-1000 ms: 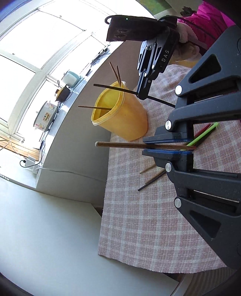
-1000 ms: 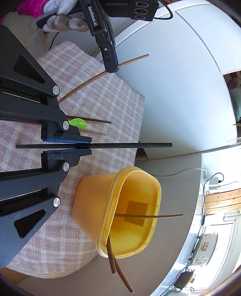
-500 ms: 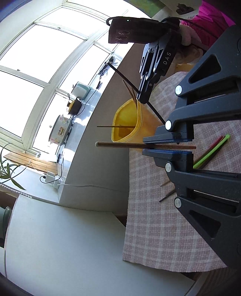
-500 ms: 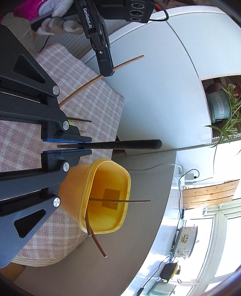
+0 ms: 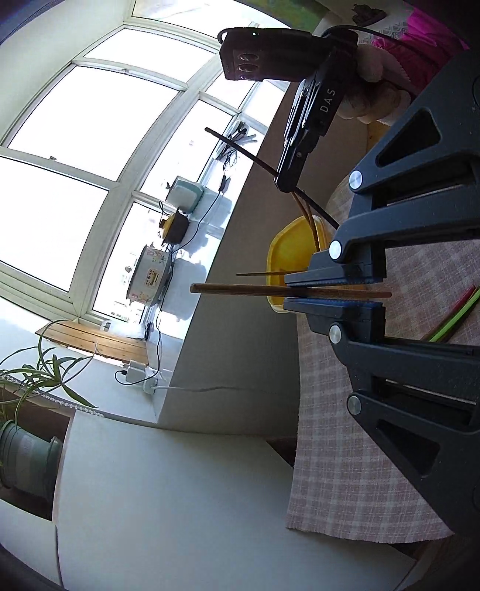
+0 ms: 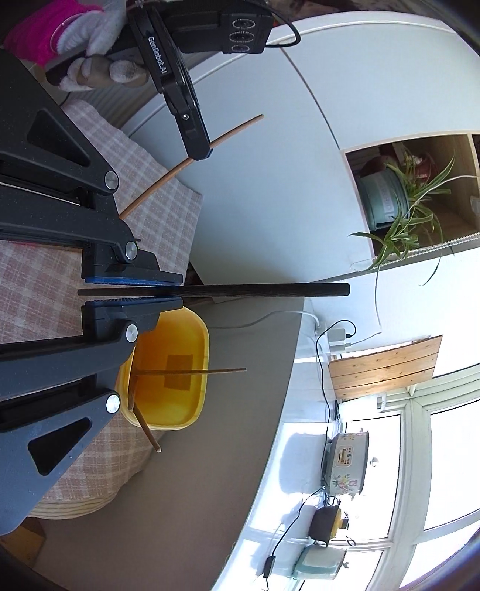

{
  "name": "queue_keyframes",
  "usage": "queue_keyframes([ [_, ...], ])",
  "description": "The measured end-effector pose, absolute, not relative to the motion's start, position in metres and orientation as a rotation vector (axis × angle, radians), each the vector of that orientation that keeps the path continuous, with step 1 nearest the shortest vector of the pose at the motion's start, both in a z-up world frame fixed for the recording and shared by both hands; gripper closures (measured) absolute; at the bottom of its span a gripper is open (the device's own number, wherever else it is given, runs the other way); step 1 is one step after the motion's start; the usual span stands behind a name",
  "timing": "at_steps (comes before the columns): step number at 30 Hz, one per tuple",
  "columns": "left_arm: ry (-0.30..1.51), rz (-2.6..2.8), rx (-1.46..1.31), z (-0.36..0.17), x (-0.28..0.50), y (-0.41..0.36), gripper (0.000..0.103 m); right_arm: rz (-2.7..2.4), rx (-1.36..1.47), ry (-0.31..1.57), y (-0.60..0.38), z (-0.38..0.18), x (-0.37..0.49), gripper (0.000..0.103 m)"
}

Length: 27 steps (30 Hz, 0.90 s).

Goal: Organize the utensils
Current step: 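Lift both held chopsticks upright and carry them over the yellow container, then lower both chopsticks into the yellow container and open both tools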

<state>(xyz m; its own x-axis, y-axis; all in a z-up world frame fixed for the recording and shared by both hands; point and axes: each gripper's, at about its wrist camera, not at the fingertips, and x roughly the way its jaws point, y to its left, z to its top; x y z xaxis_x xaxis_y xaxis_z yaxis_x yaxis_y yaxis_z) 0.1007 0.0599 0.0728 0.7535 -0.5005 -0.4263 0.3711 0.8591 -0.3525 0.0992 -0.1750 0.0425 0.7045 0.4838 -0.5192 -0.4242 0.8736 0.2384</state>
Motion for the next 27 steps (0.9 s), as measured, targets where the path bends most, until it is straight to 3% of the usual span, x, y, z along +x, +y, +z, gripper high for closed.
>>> queue_keyframes([
  [27, 0.420, -0.516, -0.235, 0.121, 0.127, 0.028, 0.100, 0.387, 0.175, 0.441, -0.218, 0.088, 0.115, 0.099],
])
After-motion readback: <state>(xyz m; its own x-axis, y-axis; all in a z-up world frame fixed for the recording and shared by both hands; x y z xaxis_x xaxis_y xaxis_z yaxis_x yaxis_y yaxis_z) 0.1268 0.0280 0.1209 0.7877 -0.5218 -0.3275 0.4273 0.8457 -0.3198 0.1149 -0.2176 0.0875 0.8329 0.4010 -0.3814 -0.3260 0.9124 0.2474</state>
